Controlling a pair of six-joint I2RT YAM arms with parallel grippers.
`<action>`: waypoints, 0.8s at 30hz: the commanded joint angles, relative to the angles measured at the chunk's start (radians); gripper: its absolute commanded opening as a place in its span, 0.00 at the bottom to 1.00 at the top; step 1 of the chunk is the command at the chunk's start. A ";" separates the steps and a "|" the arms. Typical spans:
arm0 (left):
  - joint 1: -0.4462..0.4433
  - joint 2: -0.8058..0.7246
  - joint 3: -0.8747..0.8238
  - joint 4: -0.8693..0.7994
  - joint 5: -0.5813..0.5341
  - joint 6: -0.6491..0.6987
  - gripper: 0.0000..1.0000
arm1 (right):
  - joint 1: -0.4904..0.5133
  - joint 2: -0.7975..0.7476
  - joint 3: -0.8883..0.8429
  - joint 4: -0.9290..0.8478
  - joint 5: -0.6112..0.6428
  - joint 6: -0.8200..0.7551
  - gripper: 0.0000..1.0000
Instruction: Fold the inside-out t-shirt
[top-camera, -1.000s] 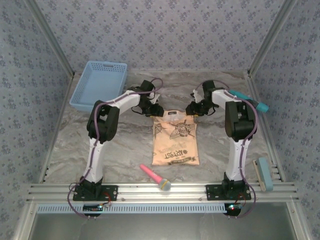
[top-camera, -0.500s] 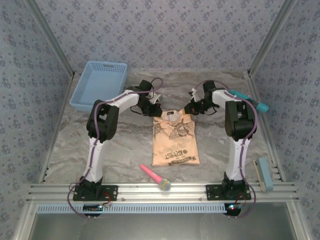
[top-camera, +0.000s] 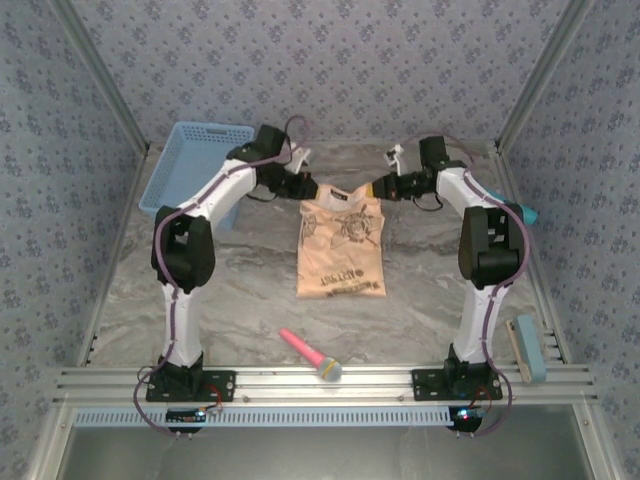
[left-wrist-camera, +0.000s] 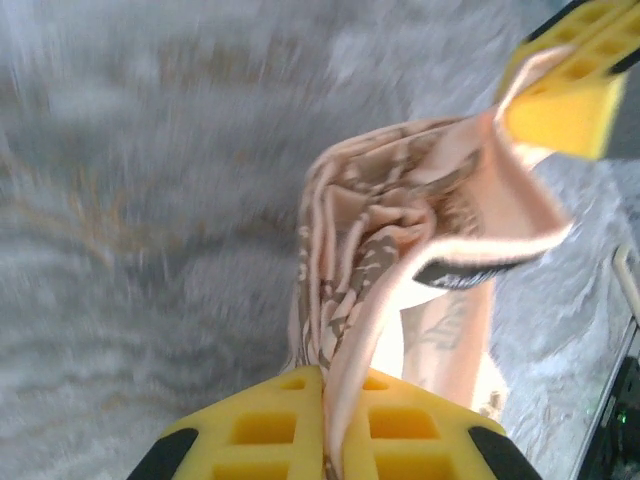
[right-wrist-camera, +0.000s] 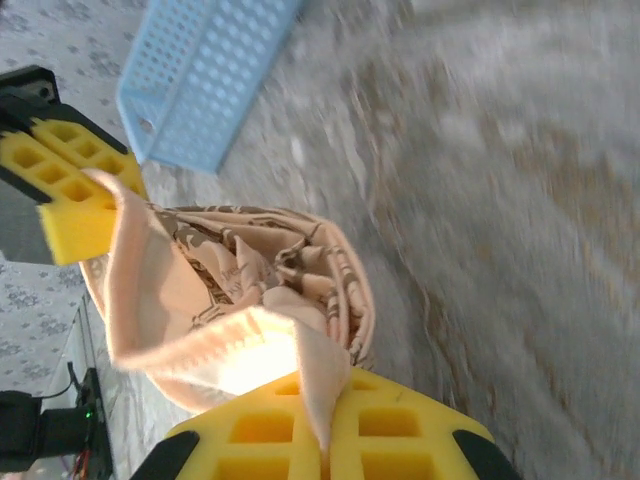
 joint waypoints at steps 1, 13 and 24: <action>0.010 -0.073 0.210 -0.106 -0.013 0.131 0.00 | 0.020 -0.101 0.146 0.031 -0.014 -0.022 0.00; -0.070 -0.638 -0.699 0.431 -0.124 0.588 0.00 | 0.220 -0.532 -0.359 0.099 0.342 -0.661 0.00; -0.285 -0.750 -1.332 0.793 -0.369 0.389 0.10 | 0.324 -0.619 -0.826 0.034 0.549 -1.036 0.20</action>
